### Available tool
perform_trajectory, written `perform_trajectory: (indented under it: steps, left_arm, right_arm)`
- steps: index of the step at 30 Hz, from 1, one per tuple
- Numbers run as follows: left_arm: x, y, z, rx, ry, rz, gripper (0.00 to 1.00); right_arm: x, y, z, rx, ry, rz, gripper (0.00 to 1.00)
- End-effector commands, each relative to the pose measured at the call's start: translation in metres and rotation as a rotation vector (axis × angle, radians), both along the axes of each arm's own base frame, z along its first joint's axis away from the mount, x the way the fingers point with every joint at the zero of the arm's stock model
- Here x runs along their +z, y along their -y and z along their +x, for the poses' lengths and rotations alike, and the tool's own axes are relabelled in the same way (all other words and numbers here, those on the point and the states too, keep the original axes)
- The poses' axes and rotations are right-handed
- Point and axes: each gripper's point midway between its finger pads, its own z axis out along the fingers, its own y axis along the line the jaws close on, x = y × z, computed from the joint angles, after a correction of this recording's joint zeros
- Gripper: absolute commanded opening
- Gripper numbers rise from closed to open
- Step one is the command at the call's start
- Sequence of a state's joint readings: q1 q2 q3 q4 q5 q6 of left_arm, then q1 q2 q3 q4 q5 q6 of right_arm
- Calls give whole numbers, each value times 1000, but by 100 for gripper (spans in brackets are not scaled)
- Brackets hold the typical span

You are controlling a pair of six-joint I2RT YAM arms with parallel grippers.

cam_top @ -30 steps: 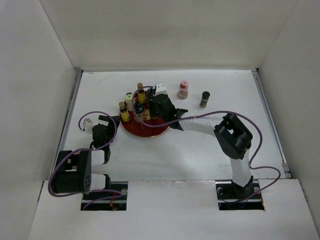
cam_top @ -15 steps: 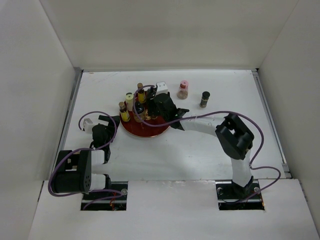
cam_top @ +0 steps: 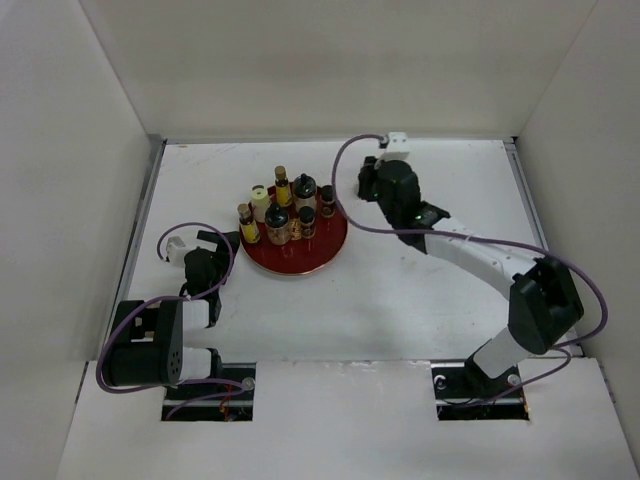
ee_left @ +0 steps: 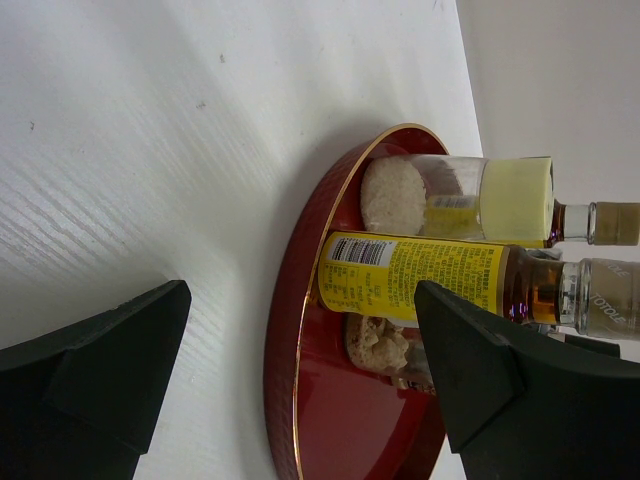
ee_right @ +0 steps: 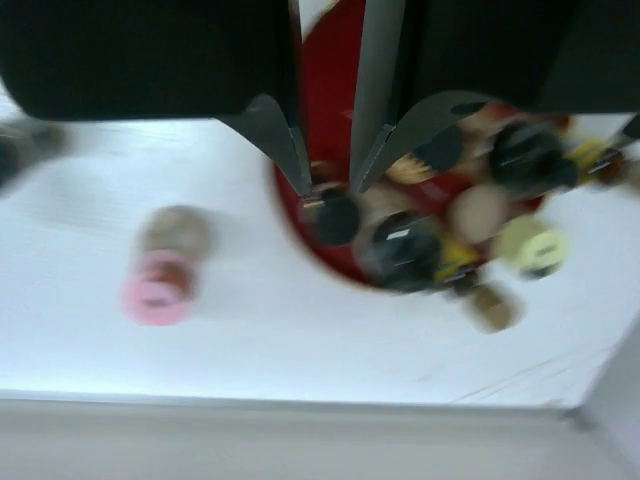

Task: Organize the condiment bottles

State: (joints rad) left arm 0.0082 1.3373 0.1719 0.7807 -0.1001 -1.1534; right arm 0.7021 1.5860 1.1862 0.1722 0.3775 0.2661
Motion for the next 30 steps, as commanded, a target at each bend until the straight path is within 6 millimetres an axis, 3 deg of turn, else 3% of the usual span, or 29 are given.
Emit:
perform_trajectory:
  steps: [1, 4, 5, 9, 13, 18, 27, 30]
  left_arm:
    - [20, -1, 11, 0, 68, 4, 100]
    - [19, -1, 11, -1, 65, 6, 100]
    - [19, -1, 11, -1, 65, 6, 100]
    - [21, -1, 11, 1, 70, 6, 100]
    - [24, -4, 9, 10, 81, 16, 100]
    - [28, -21, 1, 81, 97, 30, 100]
    - [21, -29, -4, 120, 68, 28, 100]
    - [20, -28, -3, 116, 66, 24, 100]
  right_arm:
    - [-13, 80, 23, -217, -43, -39, 35]
    - [-27, 122, 33, -317, -107, -106, 63]
    - [-33, 133, 36, -351, -122, -129, 68]
    - [-53, 163, 49, -434, -162, -144, 74]
    - [-80, 168, 65, -432, -230, -132, 78]
    - [-101, 166, 79, -412, -279, -96, 75]
    - [-100, 171, 93, -428, -246, -89, 60]
    - [-100, 175, 95, -440, -244, -88, 47]
